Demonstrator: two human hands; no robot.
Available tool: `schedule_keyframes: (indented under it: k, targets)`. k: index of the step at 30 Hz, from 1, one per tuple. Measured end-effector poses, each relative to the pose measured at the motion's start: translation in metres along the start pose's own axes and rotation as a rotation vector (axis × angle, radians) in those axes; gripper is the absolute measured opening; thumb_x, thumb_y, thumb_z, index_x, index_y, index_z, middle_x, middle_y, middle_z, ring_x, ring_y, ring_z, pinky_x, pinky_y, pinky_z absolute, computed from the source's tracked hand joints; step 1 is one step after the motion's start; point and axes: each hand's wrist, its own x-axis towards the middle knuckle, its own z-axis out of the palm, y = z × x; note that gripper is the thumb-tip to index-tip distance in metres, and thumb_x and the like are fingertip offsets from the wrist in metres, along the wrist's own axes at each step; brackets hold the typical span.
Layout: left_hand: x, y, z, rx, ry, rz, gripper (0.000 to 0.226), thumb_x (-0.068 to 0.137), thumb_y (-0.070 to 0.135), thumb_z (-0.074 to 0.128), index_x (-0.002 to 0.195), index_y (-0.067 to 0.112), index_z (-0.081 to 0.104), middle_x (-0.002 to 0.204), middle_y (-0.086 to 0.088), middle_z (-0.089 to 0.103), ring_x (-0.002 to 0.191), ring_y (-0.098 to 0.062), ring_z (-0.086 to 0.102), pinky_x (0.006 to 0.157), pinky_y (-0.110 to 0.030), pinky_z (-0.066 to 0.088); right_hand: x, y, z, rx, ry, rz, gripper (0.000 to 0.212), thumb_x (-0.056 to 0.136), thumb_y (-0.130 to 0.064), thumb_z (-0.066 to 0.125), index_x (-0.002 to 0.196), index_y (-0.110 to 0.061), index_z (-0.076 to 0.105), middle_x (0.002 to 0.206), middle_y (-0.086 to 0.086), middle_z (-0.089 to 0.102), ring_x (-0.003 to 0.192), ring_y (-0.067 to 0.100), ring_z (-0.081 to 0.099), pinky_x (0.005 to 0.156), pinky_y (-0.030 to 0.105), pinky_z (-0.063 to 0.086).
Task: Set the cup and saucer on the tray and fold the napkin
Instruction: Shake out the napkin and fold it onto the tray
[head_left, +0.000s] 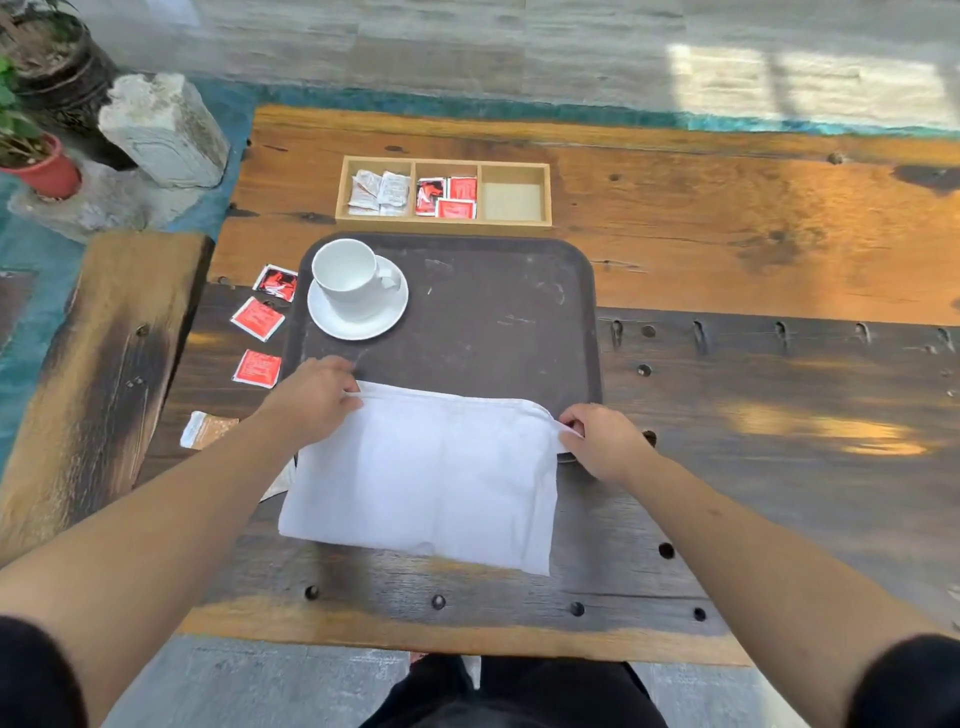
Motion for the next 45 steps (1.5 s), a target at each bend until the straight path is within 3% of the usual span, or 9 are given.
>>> schedule_keyframes:
  k: [4,11,16,19,21,25,30,36,45]
  targets:
    - [0.009,-0.003,0.002,0.088,-0.098,-0.038,0.022,0.095,0.029,0.053,0.11,0.021,0.068,0.149,-0.001,0.042,0.132,-0.029,0.035,0.101,-0.051,0.039,0.013,-0.005,0.003,0.009,-0.034,-0.005,0.02,0.09,-0.026,0.054,0.097,-0.019,0.072,0.076,-0.007,0.058,0.079,0.02,0.055,0.059,0.028,0.037]
    - [0.022,-0.006,0.002,0.07,-0.066,-0.063,0.042,0.089,0.027,0.063,0.128,0.025,0.046,0.121,0.001,0.06,0.116,-0.024,0.046,0.093,-0.048,0.042,0.024,-0.009,-0.007,0.217,0.016,0.106,0.01,0.085,-0.022,0.051,0.08,-0.019,0.058,0.077,0.0,0.064,0.073,0.018,0.055,0.057,0.029,0.04]
    - [0.024,-0.009,0.007,0.176,-0.086,-0.052,0.007,0.093,0.03,0.055,0.097,0.026,0.059,0.102,0.002,0.056,0.109,-0.024,0.047,0.088,-0.043,0.041,0.033,-0.016,-0.027,0.373,0.109,0.091,0.013,0.087,-0.022,0.051,0.074,-0.021,0.053,0.085,0.004,0.068,0.075,0.021,0.059,0.065,0.032,0.045]
    - [0.02,-0.009,0.012,0.152,0.002,-0.059,0.01,0.093,0.028,0.055,0.1,0.022,0.06,0.104,-0.001,0.055,0.109,-0.027,0.048,0.086,-0.043,0.04,0.038,-0.015,-0.034,0.383,0.19,0.06,0.005,0.092,-0.029,0.056,0.09,-0.025,0.057,0.079,-0.005,0.063,0.077,0.016,0.057,0.066,0.029,0.042]
    - [0.012,-0.005,0.012,0.122,0.094,-0.055,0.018,0.091,0.027,0.058,0.107,0.019,0.059,0.107,-0.004,0.057,0.108,-0.029,0.049,0.086,-0.045,0.042,0.035,-0.013,-0.033,0.404,0.22,0.072,0.02,0.091,-0.036,0.06,0.107,-0.026,0.054,0.083,-0.008,0.057,0.081,0.014,0.056,0.073,0.029,0.043]
    - [-0.024,0.02,0.02,-0.008,0.262,0.092,0.014,0.085,0.018,0.065,0.097,0.011,0.063,0.092,-0.009,0.063,0.091,-0.033,0.055,0.078,-0.044,0.047,-0.001,-0.006,-0.021,0.246,0.283,0.048,0.026,0.086,-0.04,0.065,0.102,-0.027,0.05,0.09,-0.007,0.053,0.073,0.011,0.052,0.062,0.029,0.043]
    - [-0.087,0.049,0.058,0.02,0.181,0.34,0.012,0.081,0.026,0.072,0.08,0.018,0.063,0.077,0.0,0.062,0.076,-0.026,0.058,0.067,-0.037,0.05,-0.063,0.003,0.022,0.053,0.09,0.139,0.027,0.078,-0.048,0.062,0.067,-0.027,0.049,0.066,-0.009,0.059,0.065,0.014,0.057,0.052,0.029,0.04]
    - [-0.12,0.046,0.095,0.17,0.0,0.374,0.033,0.08,0.055,0.06,0.093,0.026,0.061,0.094,0.006,0.06,0.09,-0.017,0.055,0.074,-0.035,0.049,-0.084,0.004,0.064,-0.085,0.078,0.258,0.032,0.083,-0.054,0.056,0.072,-0.025,0.055,0.066,-0.008,0.06,0.059,0.009,0.052,0.046,0.026,0.035]
    - [-0.127,0.045,0.103,0.341,0.1,0.468,0.016,0.081,0.026,0.054,0.07,0.015,0.061,0.074,-0.004,0.06,0.069,-0.024,0.058,0.06,-0.033,0.053,-0.079,-0.003,0.077,-0.049,0.141,0.323,0.022,0.087,-0.033,0.05,0.076,-0.015,0.056,0.07,0.001,0.061,0.06,0.016,0.052,0.046,0.026,0.033]
